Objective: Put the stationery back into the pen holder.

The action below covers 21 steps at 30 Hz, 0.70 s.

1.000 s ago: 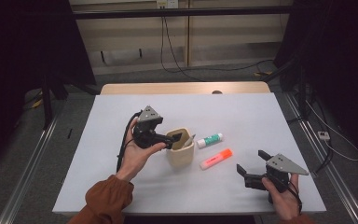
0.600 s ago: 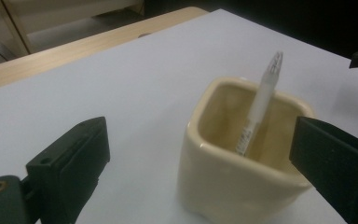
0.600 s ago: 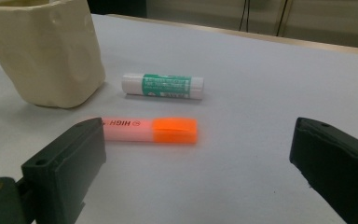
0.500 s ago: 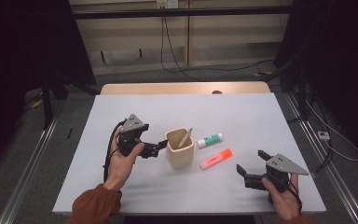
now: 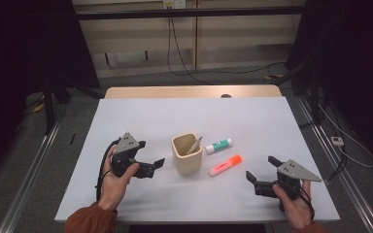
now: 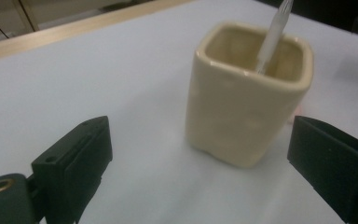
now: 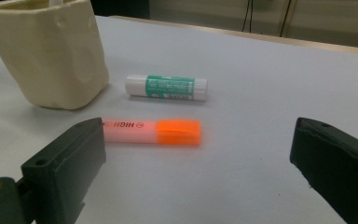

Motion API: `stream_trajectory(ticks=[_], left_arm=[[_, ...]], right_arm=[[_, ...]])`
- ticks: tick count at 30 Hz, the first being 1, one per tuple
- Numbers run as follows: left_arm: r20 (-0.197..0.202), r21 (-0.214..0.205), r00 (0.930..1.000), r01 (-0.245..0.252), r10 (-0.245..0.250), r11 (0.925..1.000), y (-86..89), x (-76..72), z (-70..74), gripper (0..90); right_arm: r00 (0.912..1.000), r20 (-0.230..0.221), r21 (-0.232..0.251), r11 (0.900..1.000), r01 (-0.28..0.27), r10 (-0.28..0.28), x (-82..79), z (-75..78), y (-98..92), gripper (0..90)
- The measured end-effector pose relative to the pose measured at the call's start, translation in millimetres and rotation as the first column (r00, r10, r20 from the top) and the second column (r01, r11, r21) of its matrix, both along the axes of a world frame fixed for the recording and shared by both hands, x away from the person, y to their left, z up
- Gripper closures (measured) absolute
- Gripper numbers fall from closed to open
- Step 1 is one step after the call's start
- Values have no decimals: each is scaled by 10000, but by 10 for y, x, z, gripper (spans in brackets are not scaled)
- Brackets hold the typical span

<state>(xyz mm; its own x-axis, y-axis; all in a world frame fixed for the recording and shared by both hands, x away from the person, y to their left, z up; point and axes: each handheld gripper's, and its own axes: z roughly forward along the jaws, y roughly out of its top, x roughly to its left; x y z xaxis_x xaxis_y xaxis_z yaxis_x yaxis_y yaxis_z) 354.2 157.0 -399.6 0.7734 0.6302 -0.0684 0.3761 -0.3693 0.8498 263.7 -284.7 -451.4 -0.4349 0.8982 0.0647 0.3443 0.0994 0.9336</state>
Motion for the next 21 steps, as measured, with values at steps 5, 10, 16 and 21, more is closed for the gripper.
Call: stream_trajectory(ticks=[5, 10, 16, 21], left_arm=[[-259, 75, 9991, -328, 330, 9994, 106, -76, -96, 60], [-355, 287, 9986, -370, 380, 9989, 168, -167, -165, 56], [-486, 238, 9962, -718, 729, 9971, 187, -252, -368, 59], [-381, 161, 9971, -655, 660, 9977, 202, -260, -404, 59]], right_arm=[[10000, 37, 13, 10000, -33, 33, 55, 19, -5, 44], [9999, 137, -36, 10000, -89, 89, 122, 74, 0, 50], [9998, 108, -188, 9997, -165, 167, 209, 116, 90, 118], [9981, 301, -309, 9981, -525, 534, 298, 210, 173, 128]])
